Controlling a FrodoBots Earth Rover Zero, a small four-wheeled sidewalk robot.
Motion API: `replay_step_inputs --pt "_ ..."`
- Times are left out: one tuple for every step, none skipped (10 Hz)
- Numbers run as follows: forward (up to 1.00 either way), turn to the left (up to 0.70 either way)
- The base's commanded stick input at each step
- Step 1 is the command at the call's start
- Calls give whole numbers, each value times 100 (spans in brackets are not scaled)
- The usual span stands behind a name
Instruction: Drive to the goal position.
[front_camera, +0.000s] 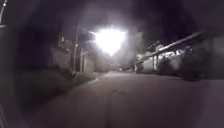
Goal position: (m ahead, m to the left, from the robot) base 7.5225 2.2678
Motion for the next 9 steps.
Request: replay_step_inputs --pt "70 0" --pt "70 0" --pt "70 0" --pt "70 0" --pt "70 0" --pt "70 0" --pt "70 0" --pt "70 0" --pt "70 0"
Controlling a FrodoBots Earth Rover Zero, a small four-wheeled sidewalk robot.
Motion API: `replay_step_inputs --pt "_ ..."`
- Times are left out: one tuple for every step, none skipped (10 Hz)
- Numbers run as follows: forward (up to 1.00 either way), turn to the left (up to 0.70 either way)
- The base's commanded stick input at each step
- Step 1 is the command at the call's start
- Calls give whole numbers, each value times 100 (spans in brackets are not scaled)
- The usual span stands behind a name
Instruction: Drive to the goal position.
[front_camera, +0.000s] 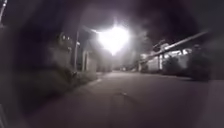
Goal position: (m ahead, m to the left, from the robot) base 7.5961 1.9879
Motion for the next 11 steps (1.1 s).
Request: replay_step_inputs --pt "70 0" --pt "70 0" --pt "70 0" --pt "70 0" --pt "70 0" --pt "70 0" --pt "70 0" --pt "70 0" --pt "70 0" --pt "70 0" --pt "70 0"
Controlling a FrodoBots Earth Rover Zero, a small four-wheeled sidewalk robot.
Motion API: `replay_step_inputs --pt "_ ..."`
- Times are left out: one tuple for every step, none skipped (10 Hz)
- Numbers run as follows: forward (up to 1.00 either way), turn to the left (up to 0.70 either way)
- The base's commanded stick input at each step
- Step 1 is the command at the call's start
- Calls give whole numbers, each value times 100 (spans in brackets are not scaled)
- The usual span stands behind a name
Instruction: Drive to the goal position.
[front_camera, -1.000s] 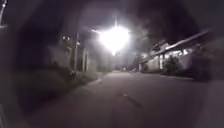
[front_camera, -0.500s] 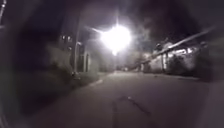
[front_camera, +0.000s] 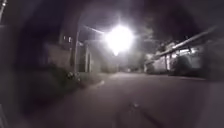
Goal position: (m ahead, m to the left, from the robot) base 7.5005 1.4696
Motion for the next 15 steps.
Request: replay_step_inputs --pt "70 0" --pt "70 0" --pt "70 0" --pt "70 0" --pt "70 0" --pt "70 0" --pt "70 0" --pt "70 0" --pt "70 0" --pt "70 -13" --pt "70 -30" --pt "70 -35" --pt "70 -35" --pt "70 -35" --pt "70 -35"
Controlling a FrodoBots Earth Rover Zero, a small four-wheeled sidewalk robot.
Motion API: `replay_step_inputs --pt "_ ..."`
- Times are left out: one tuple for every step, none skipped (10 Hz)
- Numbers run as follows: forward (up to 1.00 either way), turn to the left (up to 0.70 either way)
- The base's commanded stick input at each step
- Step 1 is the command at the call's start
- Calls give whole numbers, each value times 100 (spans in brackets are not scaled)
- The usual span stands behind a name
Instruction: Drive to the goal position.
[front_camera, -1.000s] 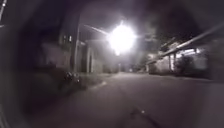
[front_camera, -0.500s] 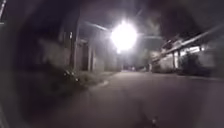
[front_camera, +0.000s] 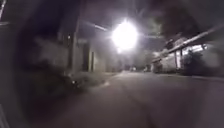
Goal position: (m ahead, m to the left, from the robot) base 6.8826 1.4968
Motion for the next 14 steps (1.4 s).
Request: replay_step_inputs --pt "70 -35" --pt "70 -35" --pt "70 -35" --pt "70 -35" --pt "70 -35" --pt "70 -35" --pt "70 -35" --pt "70 -35" --pt "70 -35" --pt "70 -17" --pt "70 0" --pt "70 0" --pt "70 0" --pt "70 0"
